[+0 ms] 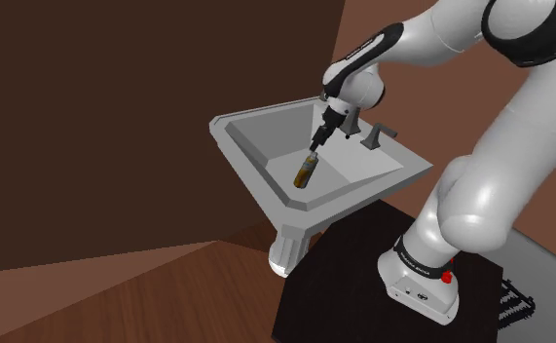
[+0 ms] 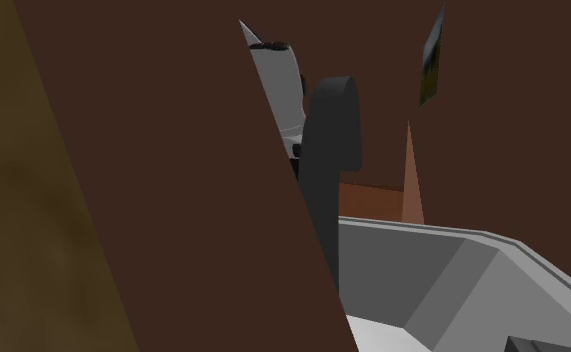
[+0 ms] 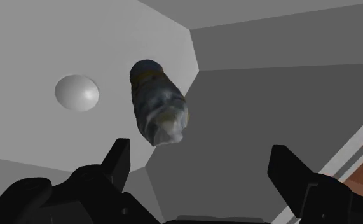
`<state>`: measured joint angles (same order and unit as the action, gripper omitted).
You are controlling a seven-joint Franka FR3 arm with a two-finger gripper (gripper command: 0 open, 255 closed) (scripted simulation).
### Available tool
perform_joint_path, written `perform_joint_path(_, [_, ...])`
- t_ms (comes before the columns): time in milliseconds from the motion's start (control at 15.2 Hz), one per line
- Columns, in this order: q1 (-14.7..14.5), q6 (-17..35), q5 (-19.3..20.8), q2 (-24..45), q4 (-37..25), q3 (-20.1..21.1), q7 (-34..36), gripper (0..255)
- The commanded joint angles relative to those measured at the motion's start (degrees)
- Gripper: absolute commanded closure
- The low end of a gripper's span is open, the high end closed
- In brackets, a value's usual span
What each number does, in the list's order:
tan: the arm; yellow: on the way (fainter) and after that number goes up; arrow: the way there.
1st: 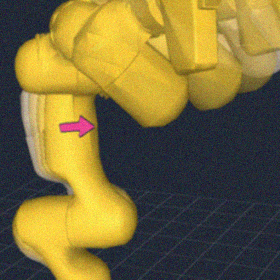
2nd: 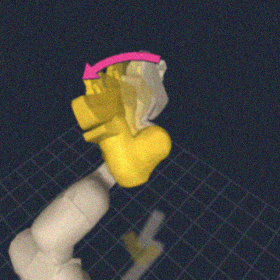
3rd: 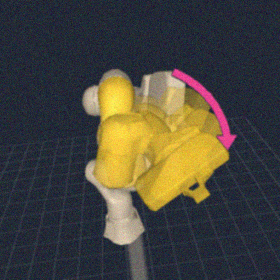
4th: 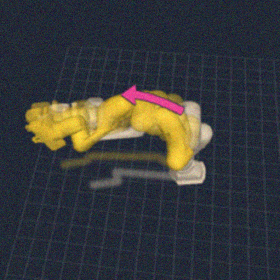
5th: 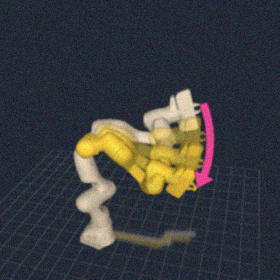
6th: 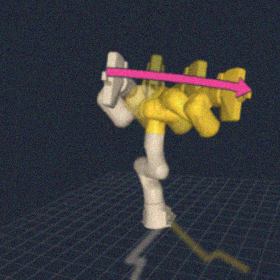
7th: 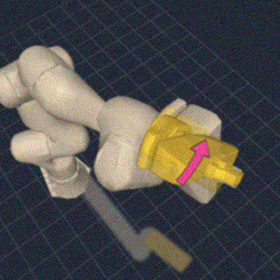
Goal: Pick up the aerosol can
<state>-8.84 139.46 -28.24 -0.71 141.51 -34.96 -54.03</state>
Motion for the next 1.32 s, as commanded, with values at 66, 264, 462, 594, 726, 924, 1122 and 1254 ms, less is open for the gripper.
perform_joint_path(66, [0.7, -0.1, -9.1, 7.3, -3.1, -0.1, -8.5, 0])
perform_joint_path(264, [1.3, 0.9, -12.4, 9.8, -3.2, 0.9, -11.3, 0])
perform_joint_path(462, [1.9, 1.8, -15.8, 12.4, -3.6, 1.9, -14.2, 0])
perform_joint_path(594, [2.3, 2.3, -17.6, 13.8, -3.8, 2.6, -15.6, 0])
perform_joint_path(726, [2.3, 2.2, -17.6, 13.8, -3.9, 2.6, -15.6, 255])
perform_joint_path(924, [2.4, 2.2, -17.6, 13.8, -3.8, 2.6, -15.7, 255])
perform_joint_path(1122, [2.4, 2.2, -17.6, 13.8, -3.8, 2.6, -15.7, 255])
perform_joint_path(1254, [2.3, 2.2, -17.6, 13.8, -3.8, 2.6, -15.6, 255])
